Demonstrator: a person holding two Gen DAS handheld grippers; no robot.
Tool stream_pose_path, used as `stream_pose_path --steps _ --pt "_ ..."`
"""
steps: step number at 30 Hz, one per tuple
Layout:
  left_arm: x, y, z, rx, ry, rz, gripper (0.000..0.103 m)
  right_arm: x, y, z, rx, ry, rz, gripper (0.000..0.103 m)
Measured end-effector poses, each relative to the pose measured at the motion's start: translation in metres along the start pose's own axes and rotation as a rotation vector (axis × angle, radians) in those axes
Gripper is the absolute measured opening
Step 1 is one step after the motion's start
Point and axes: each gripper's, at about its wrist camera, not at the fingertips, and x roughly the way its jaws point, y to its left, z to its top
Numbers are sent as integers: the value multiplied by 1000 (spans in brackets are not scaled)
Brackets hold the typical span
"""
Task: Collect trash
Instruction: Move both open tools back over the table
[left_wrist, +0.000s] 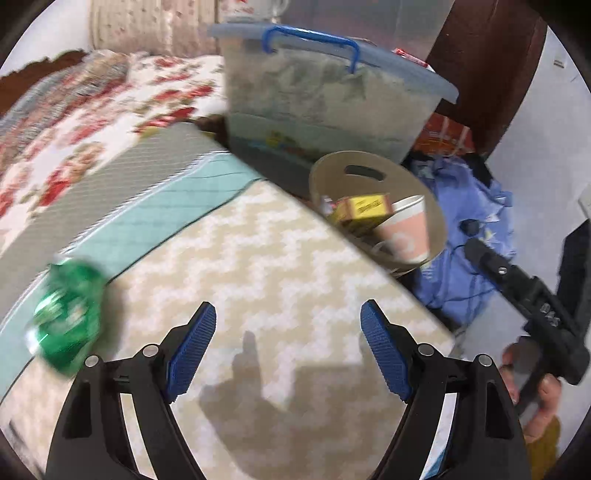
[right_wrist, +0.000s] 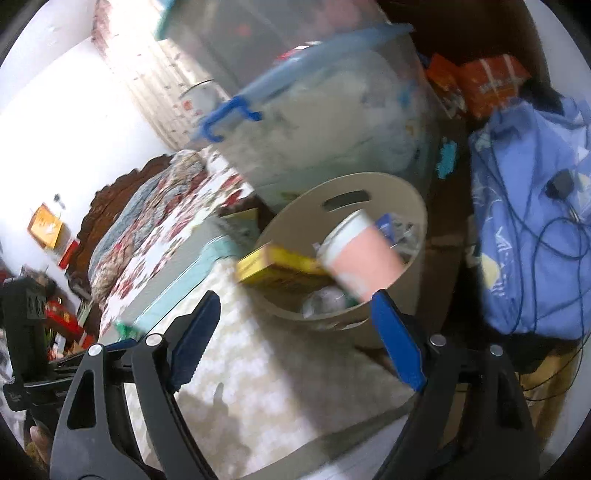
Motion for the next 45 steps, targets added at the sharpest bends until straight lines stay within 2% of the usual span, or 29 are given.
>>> stream_pose_path --steps 8,17,25,29,34,45 --pt "-47 24 -39 -21 -68 108 77 -16 56 -45 -84 27 21 83" --pt "-84 41 -60 -49 -117 147 77 -31 95 -60 -138 32 42 83" --pt "-103 53 -76 -81 -137 148 78 -46 108 -63 -140 -2 30 83" --pt "-110 58 -84 -92 -148 150 80 -51 104 -63 -82 -26 12 84" --pt "-118 66 -92 -109 -157 157 80 -49 101 -65 -34 0 12 84" --pt "-125 108 -112 -214 -142 186 81 -32 125 -80 -88 73 34 84"
